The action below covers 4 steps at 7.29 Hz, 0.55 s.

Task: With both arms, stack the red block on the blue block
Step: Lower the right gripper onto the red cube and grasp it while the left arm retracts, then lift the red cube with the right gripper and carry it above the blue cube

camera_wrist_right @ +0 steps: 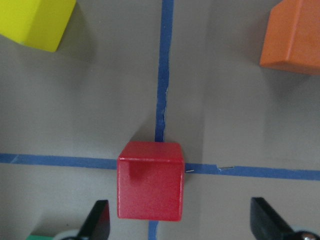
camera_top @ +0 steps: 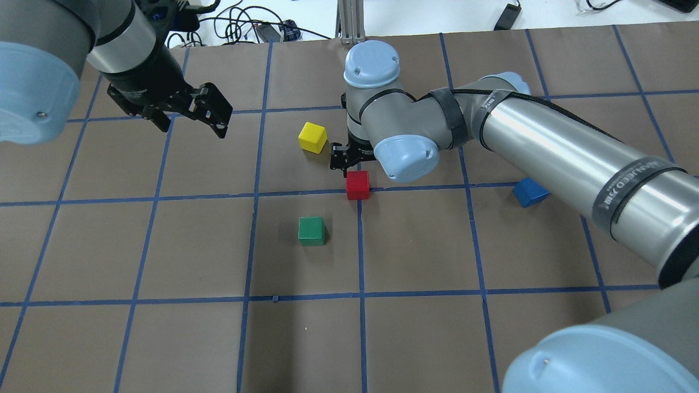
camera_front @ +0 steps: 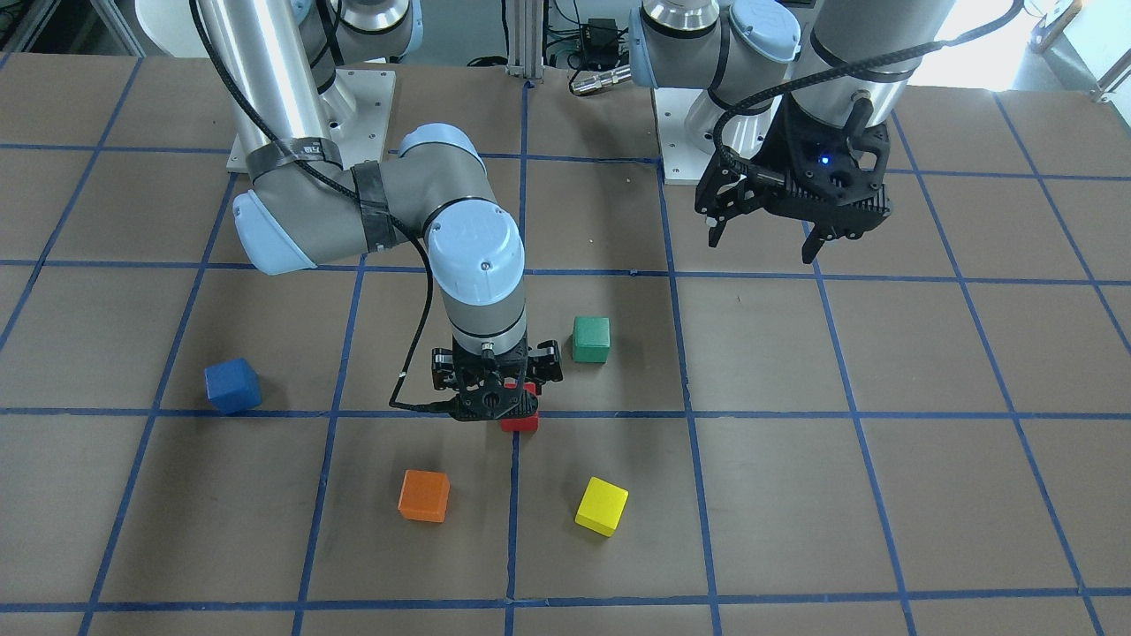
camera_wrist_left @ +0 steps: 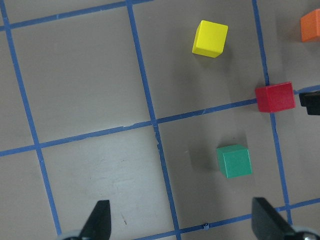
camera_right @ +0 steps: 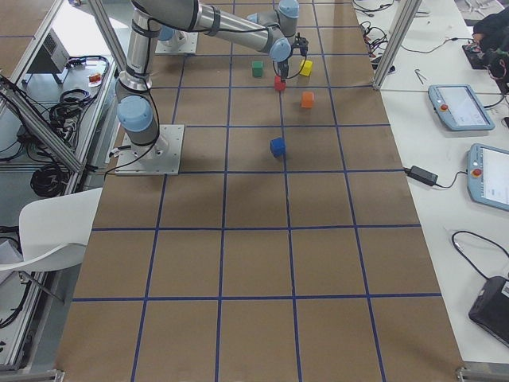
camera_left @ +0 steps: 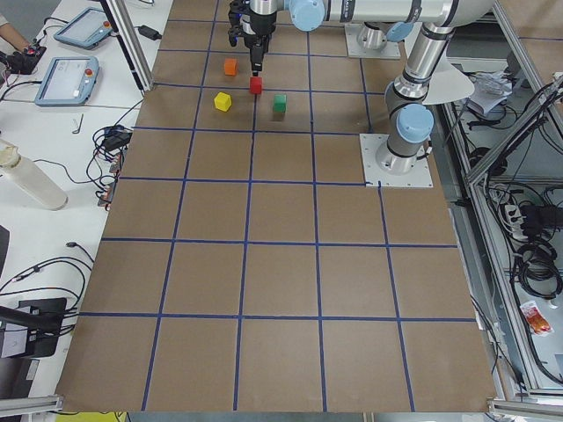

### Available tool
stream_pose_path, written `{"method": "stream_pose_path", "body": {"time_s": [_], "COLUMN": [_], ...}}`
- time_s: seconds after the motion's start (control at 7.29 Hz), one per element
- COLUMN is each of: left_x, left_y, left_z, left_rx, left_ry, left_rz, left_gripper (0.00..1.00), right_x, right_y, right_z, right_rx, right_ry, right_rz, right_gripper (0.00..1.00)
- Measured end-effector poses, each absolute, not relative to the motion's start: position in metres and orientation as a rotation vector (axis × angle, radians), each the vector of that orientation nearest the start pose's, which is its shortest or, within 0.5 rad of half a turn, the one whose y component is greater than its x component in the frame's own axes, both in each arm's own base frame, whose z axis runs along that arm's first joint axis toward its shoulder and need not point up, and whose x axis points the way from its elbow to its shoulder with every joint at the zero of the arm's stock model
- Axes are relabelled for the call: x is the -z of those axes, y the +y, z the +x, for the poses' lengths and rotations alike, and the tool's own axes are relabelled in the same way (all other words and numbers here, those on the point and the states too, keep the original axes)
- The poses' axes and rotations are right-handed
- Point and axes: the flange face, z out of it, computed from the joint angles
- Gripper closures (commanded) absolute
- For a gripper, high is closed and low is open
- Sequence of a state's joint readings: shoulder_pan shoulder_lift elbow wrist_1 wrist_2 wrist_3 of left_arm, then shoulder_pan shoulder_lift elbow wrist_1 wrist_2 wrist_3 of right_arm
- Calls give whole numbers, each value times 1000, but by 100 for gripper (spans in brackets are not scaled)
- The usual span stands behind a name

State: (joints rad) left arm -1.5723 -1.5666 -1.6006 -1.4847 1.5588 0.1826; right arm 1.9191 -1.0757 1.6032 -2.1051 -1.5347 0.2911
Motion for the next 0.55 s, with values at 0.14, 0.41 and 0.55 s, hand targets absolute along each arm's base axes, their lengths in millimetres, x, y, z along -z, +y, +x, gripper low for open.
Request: {"method": "stream_pose_path", "body": {"time_s": [0.14, 0.41, 0.55], "left_x": [-484, -485, -487], "left_y": [-494, -493, -493], "left_z": [-134, -132, -131], "left_rx": [93, 89, 93], "left_ry": [3123, 3112, 3111], "left_rz": [287, 283, 280], "left_gripper": [0, 0, 0], "right_x": [-231, -216, -209], "right_y": [-557, -558, -558], "right_z": [349, 356, 358], "right_rx": [-29, -85, -102], "right_ry": [3104, 3055, 3037], "right_rz": [-89, -79, -73], "right_gripper": [0, 0, 22]}}
